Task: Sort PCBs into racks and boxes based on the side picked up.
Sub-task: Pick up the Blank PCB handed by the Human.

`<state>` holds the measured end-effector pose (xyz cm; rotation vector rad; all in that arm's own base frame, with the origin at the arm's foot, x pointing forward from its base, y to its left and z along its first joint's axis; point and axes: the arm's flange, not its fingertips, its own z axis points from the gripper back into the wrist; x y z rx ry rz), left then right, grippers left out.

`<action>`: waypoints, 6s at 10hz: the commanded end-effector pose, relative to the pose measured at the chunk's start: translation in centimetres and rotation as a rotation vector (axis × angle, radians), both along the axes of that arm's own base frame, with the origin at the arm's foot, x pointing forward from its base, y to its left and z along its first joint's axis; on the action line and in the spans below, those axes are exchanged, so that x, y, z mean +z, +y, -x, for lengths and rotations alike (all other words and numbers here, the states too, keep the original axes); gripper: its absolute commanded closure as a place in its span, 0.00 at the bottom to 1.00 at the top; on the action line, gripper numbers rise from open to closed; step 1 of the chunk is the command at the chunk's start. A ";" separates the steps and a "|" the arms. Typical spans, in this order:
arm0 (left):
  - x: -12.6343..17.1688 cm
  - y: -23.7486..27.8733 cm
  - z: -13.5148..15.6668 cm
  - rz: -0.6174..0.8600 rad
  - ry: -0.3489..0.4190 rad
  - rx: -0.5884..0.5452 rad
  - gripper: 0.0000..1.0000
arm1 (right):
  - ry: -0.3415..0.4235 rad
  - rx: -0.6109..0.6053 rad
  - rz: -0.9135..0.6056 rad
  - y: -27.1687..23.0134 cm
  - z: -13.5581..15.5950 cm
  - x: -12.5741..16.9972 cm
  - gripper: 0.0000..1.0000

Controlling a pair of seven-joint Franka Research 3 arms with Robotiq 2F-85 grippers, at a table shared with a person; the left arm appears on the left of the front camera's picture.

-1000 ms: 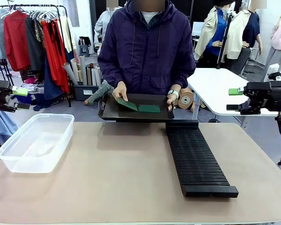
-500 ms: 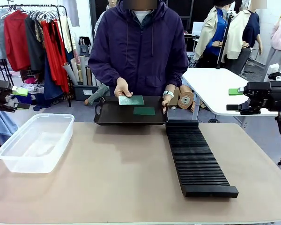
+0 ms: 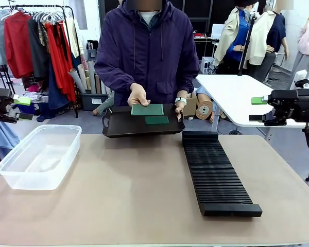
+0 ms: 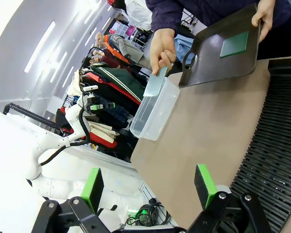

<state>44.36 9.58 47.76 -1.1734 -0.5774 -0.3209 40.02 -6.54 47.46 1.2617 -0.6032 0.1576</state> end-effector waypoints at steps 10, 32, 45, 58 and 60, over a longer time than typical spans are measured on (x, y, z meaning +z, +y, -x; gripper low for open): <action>0.1 0.1 0.0 0.001 -0.002 0.002 0.00 | -0.007 0.004 -0.010 0.1 0.1 0.2 0.00; 0.1 0.1 0.0 0.001 -0.002 0.002 0.00 | 0.181 0.419 -0.147 14.0 -18.8 -10.7 0.00; 0.1 0.1 0.0 0.001 -0.002 0.002 0.00 | 0.292 0.388 -0.165 25.5 -23.1 -11.9 0.00; 0.1 0.1 0.0 0.001 -0.002 0.002 0.00 | 0.380 0.375 -0.189 24.7 -23.3 -12.7 1.00; 0.1 0.1 0.0 0.001 -0.002 0.002 0.00 | 0.392 0.372 -0.177 24.9 -23.3 -12.8 1.00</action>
